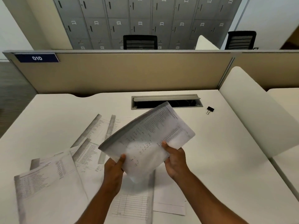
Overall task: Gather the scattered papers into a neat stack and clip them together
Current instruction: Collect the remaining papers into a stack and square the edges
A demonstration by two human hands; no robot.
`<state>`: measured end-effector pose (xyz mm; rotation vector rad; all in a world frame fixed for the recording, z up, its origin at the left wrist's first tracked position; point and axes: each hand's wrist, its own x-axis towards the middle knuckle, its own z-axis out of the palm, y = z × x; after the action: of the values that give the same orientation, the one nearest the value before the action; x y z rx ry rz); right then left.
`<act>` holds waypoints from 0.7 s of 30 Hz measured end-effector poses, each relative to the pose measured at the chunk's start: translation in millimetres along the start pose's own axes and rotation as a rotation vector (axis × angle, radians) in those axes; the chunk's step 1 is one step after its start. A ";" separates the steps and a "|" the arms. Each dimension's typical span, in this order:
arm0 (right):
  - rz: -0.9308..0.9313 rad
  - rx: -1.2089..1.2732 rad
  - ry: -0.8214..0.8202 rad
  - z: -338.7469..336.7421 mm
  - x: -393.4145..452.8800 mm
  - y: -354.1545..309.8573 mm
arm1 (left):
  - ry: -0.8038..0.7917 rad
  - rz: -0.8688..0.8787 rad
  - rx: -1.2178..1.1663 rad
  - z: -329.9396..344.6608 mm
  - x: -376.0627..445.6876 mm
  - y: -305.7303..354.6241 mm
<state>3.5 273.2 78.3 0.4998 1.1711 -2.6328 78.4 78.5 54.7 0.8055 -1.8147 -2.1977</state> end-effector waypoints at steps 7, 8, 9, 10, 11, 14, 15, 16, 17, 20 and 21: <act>-0.259 -0.465 0.003 -0.4 5.2 -41.9 | 0.103 0.234 0.240 -12.3 21.7 31.5; -0.281 -0.518 -0.016 -1.5 6.6 -47.7 | 0.058 0.320 0.309 -3.3 21.1 45.0; -0.295 -0.559 -0.034 -2.1 7.8 -52.4 | -0.001 0.385 0.366 7.1 22.3 57.6; -0.305 -0.593 -0.050 -2.3 8.8 -56.6 | -0.053 0.430 0.405 18.9 23.3 69.8; -0.315 -0.618 -0.071 -0.6 8.5 -58.3 | -0.092 0.455 0.418 25.5 26.0 77.0; -0.352 -0.662 -0.132 7.8 3.9 -60.5 | -0.201 0.388 0.389 35.0 30.8 97.6; -0.360 -0.666 -0.147 11.0 2.3 -60.3 | -0.251 0.355 0.346 34.9 32.9 100.5; -0.371 -0.663 -0.158 13.6 0.6 -60.5 | -0.276 0.342 0.312 35.1 31.1 103.3; -0.388 -0.660 -0.157 15.4 -1.0 -60.1 | -0.260 0.345 0.300 35.8 28.1 104.9; -0.474 -0.672 -0.122 20.4 -6.6 -59.2 | -0.094 0.441 0.311 42.5 16.7 102.5; -0.500 -0.675 -0.108 21.6 -9.4 -57.8 | -0.072 0.474 0.298 42.8 13.6 98.0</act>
<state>-11.6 295.6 134.5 -0.0776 2.2317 -2.3267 25.8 85.2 148.5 0.2919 -2.1313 -1.7032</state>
